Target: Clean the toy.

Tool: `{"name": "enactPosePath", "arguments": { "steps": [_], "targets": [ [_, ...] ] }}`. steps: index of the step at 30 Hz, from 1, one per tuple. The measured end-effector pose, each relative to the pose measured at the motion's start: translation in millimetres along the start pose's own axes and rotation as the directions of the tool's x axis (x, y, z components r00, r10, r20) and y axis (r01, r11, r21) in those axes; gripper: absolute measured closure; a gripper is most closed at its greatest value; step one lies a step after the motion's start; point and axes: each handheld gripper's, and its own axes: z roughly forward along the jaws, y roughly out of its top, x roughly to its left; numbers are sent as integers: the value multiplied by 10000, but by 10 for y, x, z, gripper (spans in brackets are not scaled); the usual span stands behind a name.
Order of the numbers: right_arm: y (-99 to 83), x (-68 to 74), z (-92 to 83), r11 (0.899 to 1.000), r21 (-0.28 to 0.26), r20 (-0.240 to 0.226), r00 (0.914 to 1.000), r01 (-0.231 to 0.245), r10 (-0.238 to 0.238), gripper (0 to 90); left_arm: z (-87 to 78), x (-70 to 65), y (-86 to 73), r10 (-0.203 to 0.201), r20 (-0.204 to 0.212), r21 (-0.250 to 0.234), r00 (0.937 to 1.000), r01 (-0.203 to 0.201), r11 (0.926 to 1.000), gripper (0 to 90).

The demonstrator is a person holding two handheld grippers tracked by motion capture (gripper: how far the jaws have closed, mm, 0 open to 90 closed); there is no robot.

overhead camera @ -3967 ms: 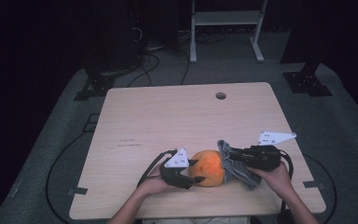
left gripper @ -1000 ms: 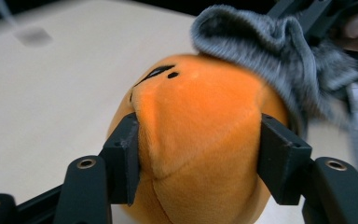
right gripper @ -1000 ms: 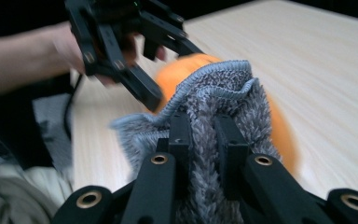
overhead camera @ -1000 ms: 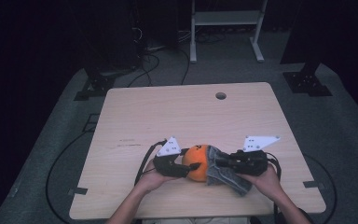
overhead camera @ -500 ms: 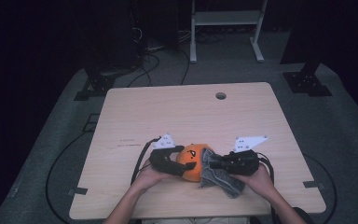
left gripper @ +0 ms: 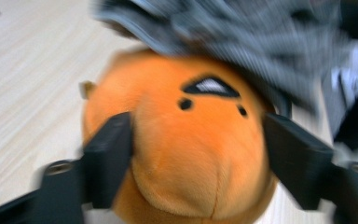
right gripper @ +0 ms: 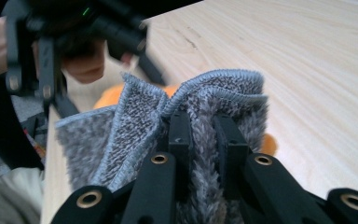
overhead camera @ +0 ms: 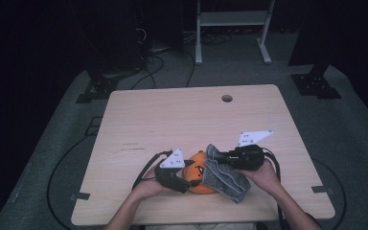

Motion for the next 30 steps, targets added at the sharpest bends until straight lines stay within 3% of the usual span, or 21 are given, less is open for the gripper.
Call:
{"name": "enactPosePath", "arguments": {
  "steps": [1,3,6,7,9,11,15,19,23,27,30],
  "targets": [
    [-25,34,-12,10000,-38,-118,9999,55,-56,786,11,6,23,-415,-215,-266,9989,409,9988,174],
    [-46,107,-13,9999,-70,-532,9985,138,-141,786,67,-3,40,-551,-238,-68,9982,550,9985,125],
    [-5,189,13,9988,62,-685,9965,493,-488,785,119,-73,14,107,-299,299,9995,-98,9995,201],
    [14,179,25,9987,98,-696,9964,502,-494,786,104,-98,11,470,-341,496,9983,-452,9977,235],
    [45,119,61,9993,-16,-655,9971,377,-378,787,81,-110,-1,794,-291,767,9964,-770,9941,276],
    [64,36,109,9997,-127,-434,9988,227,-233,788,60,-102,-22,938,-225,860,9953,-915,9921,298],
    [-11,-82,93,9999,-136,-268,9996,-103,99,788,36,-66,-48,737,-122,733,9972,-726,9947,301],
    [-154,-106,-81,9991,399,458,9988,157,-175,786,18,-38,-68,510,-157,618,9986,-499,9968,270],
    [-390,-205,-367,9990,-143,729,9964,-432,441,783,-3,-6,-72,346,-204,603,9992,-333,9976,249],
    [-569,-245,-733,9971,-419,1464,9868,-641,696,778,14,-4,-60,297,-192,561,9994,-286,9980,228],
    [-697,-288,-986,9958,-515,2121,9735,-764,856,750,23,-1,-47,264,-173,551,9995,-254,9982,217]
  ]
}}
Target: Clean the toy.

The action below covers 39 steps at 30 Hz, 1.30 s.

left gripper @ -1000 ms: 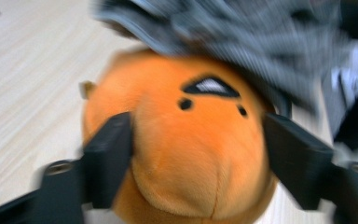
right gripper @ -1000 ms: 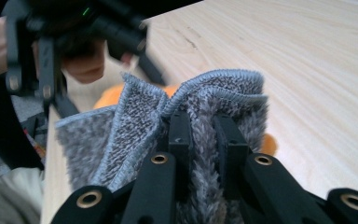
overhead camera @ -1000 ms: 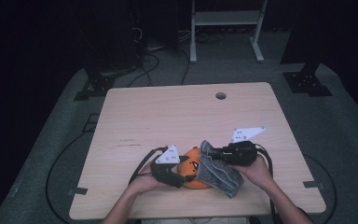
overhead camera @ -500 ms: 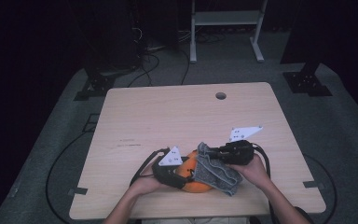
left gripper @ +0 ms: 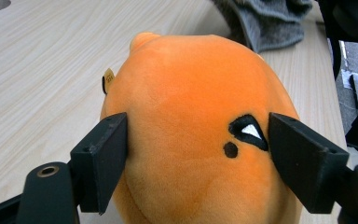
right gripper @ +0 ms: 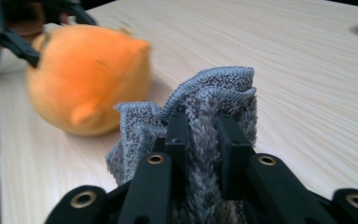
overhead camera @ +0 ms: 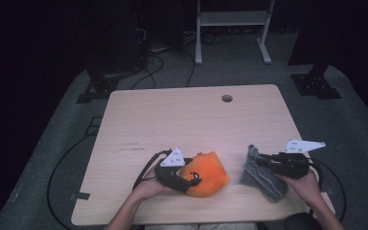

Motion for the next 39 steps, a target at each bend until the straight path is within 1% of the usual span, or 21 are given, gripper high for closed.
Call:
{"name": "enactPosePath", "arguments": {
  "steps": [2,6,8,10,12,13,14,17,18,20,22,23,26,27,28,30,32,34,35,38,39],
  "targets": [
    [-76,-77,-125,9995,-97,266,9991,-314,316,670,3,4,5,-39,17,-9,10000,39,10000,210],
    [-150,-171,-219,9965,-474,731,9947,-694,727,555,6,-9,11,-37,46,-119,10000,38,9999,193],
    [-156,-190,-224,9957,-582,792,9939,-722,767,536,-4,-11,25,16,60,-144,10000,-15,9999,183],
    [-156,-200,-218,9956,-593,1029,9916,-721,779,502,-38,-25,49,357,-113,-478,9993,-362,9982,180],
    [-159,-209,-210,9951,-630,984,9917,-767,826,497,-64,-46,77,573,-247,-923,9981,-594,9940,187],
    [-157,-211,-206,9953,-632,1057,9911,-739,803,481,-66,-57,92,575,-293,-1138,9979,-605,9917,186],
    [-154,-212,-200,9955,-655,1215,9896,-687,763,472,-64,-58,102,580,-270,-1165,9980,-608,9913,186],
    [-144,-217,-201,9937,-849,1251,9886,-735,838,455,-21,-69,130,568,-272,-1230,9980,-597,9906,174],
    [-140,-216,-201,9930,-906,1172,9893,-761,865,454,1,-67,143,538,-260,-1202,9982,-565,9911,166],
    [-118,-192,-187,9935,-919,1104,9909,-665,765,453,45,-61,172,493,-468,-1051,9977,-540,9930,132],
    [-109,-176,-181,9928,-993,987,9921,-671,769,452,88,-43,189,309,-656,-813,9974,-362,9960,100],
    [-104,-165,-178,9927,-997,958,9924,-681,777,452,118,-32,189,183,-671,-655,9976,-227,9976,81],
    [-85,-135,-164,9932,-1016,869,9940,-570,660,452,220,0,161,-308,-421,-36,9986,306,9995,28],
    [-76,-118,-157,9933,-1022,821,9946,-545,631,452,249,1,147,-505,-618,-72,9968,501,9987,30],
    [-58,-96,-144,9933,-1063,766,9956,-455,538,452,247,1,146,-528,-583,-105,9969,522,9986,78],
    [-37,-74,-130,9930,-1108,670,9966,-410,487,452,229,-32,163,-246,-930,-94,9954,238,9997,253],
    [-15,-52,-119,9922,-1196,590,9974,-350,423,450,213,-74,189,59,-1079,-288,9941,-91,9995,382],
    [1,-39,-114,9911,-1279,518,9977,-369,439,449,204,-83,218,-64,-1251,-656,9921,-19,9978,400],
    [9,-37,-111,9909,-1305,503,9979,-328,397,448,205,-63,235,-58,-1510,-781,9885,-61,9969,399],
    [18,-39,-89,9896,-1384,435,9980,-390,454,445,221,56,289,-286,-2216,-920,9747,83,9957,385],
    [18,-42,-85,9898,-1366,433,9980,-396,459,445,226,116,305,-354,-2482,-974,9681,114,9952,381]
  ]
}}
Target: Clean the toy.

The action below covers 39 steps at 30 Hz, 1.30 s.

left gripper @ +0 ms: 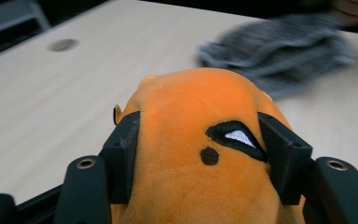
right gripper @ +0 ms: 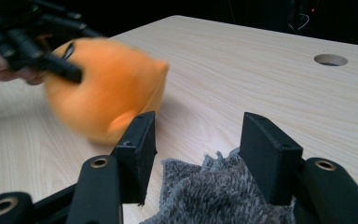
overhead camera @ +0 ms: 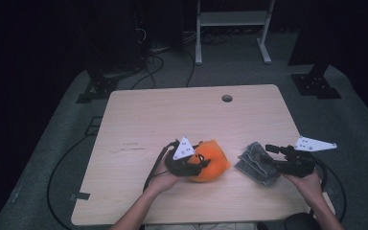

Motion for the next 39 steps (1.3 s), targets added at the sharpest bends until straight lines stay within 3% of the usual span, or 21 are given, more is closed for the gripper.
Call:
{"name": "enactPosePath", "arguments": {
  "steps": [4,8,9,12,15,18,39],
  "targets": [
    [-1,-17,23,10000,38,-2,10000,-82,82,434,100,199,40,-320,-816,-289,9962,298,9991,365],
    [-7,-39,36,9998,100,7,9999,-145,145,424,212,334,19,-733,-1071,-93,9915,727,9973,334],
    [-8,-42,37,9998,121,1,9998,-177,177,423,247,356,-2,-813,-997,126,9917,830,9965,314],
    [-10,-41,41,9998,116,-16,9999,-170,170,419,237,364,-24,-1020,-893,55,9908,1029,9947,234],
    [-9,-36,38,9998,98,-7,9998,-177,177,415,169,361,-12,-1060,-915,24,9902,1066,9943,146],
    [-8,-31,44,9997,106,12,9998,-204,203,409,88,361,-14,-1154,-833,36,9898,1161,9932,120],
    [-35,-5,92,9996,208,58,9998,-203,202,382,-270,364,-196,-1462,-932,-98,9849,1460,9892,91]
  ]
}}
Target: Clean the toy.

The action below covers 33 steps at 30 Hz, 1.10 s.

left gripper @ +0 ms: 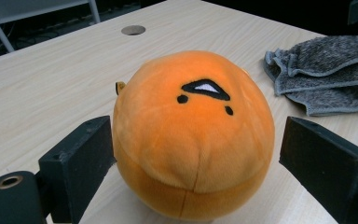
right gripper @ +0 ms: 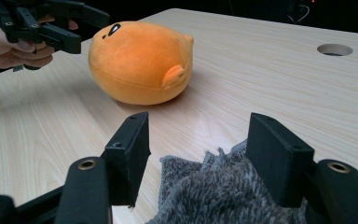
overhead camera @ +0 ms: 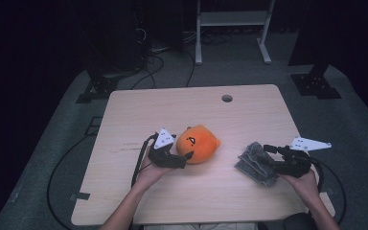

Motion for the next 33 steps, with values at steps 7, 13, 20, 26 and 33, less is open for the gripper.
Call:
{"name": "enactPosePath", "arguments": {
  "steps": [7,13,20,26,33],
  "targets": [
    [-12,0,7,10000,15,21,10000,-39,39,377,-58,6,-46,-2,-89,23,10000,2,10000,91],
    [-18,1,12,10000,32,18,10000,-36,36,377,-126,24,-78,-127,-89,12,9999,127,9999,91],
    [-23,11,21,10000,53,-26,10000,-28,29,377,-207,21,-135,-91,-148,54,9998,92,9999,91],
    [-29,33,34,9999,107,-34,10000,57,-57,376,-294,43,-220,-238,-283,47,9993,239,9997,91],
    [-34,39,22,9999,95,-33,10000,44,-44,376,-392,75,-348,-387,-385,130,9985,392,9991,91]
  ]
}}
